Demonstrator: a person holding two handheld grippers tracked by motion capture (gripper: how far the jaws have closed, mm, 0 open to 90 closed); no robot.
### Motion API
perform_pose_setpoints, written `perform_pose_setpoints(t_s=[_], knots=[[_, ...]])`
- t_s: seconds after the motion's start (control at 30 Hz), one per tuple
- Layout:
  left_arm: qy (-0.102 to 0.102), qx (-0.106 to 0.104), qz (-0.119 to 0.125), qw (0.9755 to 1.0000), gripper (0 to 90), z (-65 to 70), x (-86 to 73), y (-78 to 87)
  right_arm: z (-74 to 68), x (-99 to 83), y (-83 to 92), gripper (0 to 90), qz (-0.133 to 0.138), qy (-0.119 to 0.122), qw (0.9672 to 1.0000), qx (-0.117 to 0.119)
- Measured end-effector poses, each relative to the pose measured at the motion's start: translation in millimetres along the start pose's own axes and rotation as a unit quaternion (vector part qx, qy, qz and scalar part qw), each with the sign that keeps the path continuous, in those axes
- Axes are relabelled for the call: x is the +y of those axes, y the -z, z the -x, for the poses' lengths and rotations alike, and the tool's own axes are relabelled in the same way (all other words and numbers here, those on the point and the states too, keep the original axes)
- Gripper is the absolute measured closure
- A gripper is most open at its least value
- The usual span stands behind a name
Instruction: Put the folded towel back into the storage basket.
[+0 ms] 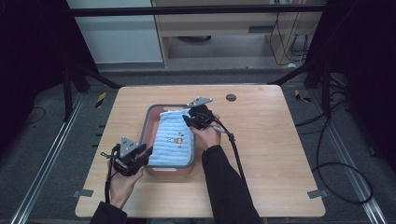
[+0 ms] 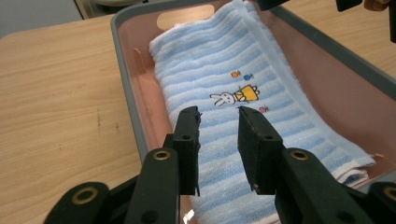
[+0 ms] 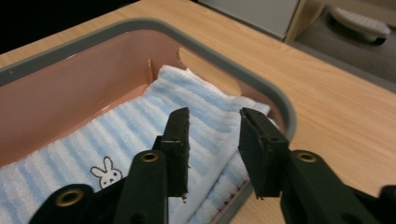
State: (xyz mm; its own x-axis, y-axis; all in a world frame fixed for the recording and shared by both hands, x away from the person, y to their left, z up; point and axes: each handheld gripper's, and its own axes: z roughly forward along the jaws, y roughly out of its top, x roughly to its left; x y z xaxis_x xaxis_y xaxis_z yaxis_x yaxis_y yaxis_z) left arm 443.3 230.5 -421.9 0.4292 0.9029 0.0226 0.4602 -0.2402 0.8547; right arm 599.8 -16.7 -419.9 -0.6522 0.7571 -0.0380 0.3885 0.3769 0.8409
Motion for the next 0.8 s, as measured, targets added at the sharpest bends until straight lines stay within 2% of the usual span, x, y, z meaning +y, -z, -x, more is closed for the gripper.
perform_pose_setpoints(t_s=[0.23,0.43,0.57,0.8], knots=[[0.001,-0.002,0.021,0.9998,63.0,-2.7,4.8,7.5,11.4,2.6,36.2,48.3,0.050,-0.010,0.9986,-0.016],[0.005,-0.008,0.047,0.9988,54.6,-11.1,10.0,18.1,27.0,-5.6,76.0,34.9,0.076,-0.027,0.9964,-0.028],[0.005,-0.007,0.056,0.9984,46.8,-21.5,9.8,22.8,43.5,-21.6,103.7,27.2,0.088,-0.038,0.9943,-0.047],[0.009,0.007,0.061,0.9980,38.4,-41.8,6.2,27.3,77.1,-64.3,153.8,24.0,0.102,-0.077,0.9881,-0.085]])
